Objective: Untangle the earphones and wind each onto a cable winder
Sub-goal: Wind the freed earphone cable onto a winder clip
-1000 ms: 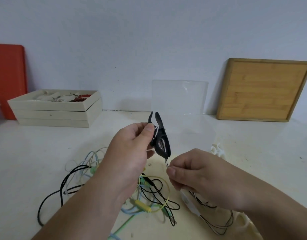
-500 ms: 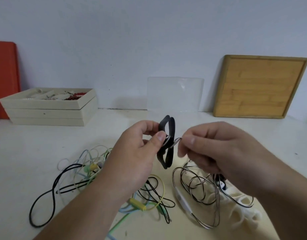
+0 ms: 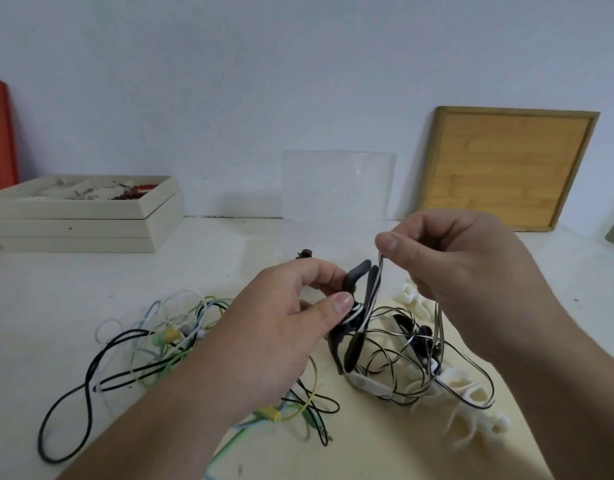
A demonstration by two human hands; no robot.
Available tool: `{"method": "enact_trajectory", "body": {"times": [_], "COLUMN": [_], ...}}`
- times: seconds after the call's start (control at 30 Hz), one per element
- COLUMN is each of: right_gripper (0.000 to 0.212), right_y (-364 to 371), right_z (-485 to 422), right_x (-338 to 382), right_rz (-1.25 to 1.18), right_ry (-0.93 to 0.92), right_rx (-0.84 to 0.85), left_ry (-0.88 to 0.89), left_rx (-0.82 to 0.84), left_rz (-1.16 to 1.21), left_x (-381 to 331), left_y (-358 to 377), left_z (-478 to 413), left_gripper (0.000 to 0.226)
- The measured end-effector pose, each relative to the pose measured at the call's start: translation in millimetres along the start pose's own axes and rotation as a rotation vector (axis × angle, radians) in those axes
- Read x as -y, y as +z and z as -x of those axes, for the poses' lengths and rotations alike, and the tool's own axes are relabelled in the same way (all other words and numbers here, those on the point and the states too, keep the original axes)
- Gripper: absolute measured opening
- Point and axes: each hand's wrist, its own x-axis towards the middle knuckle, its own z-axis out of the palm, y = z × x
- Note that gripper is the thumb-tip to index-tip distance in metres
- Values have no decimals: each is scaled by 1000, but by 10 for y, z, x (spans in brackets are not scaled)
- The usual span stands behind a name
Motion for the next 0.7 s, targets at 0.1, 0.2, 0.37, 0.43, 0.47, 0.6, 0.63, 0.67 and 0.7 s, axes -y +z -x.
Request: {"method": "enact_trajectory", "body": {"times": [0.1,0.2,0.37,0.43,0.47,0.6,0.63,0.67,0.7], "right_gripper": [31,33,34,33,33,36,39,40,41], "right_y": [39,66,84,76,72,121,160,201,240], "right_z": [2,8,25,4,-8,5,23,40,56], "right_x": [-19,-39,-15,-68,-95,-116,-117,-122,-124], "right_rz": [-7,-13,7,47,63,188,186,152,105], "right_ry": [46,74,46,94,124,276,300,311,307], "right_rx": [-12,-14,-19,-32,-10,251,329,397,451], "left_ry": [0,1,0,14,18,102,113,115,117], "left_rx": [2,2,-1,25,39,46,4,-48,-105], "left_rz": [22,3,13,54,83,241,298,357,406], "left_x": [20,45,56,48,39,12,22,36,58], "left_y": [-1,-2,5,8,10,35,30,19,7], "left_z": [0,-6,4,7,11,0,-13,-28,-52], "left_gripper": [11,10,8,10,10,14,17,20,19]}}
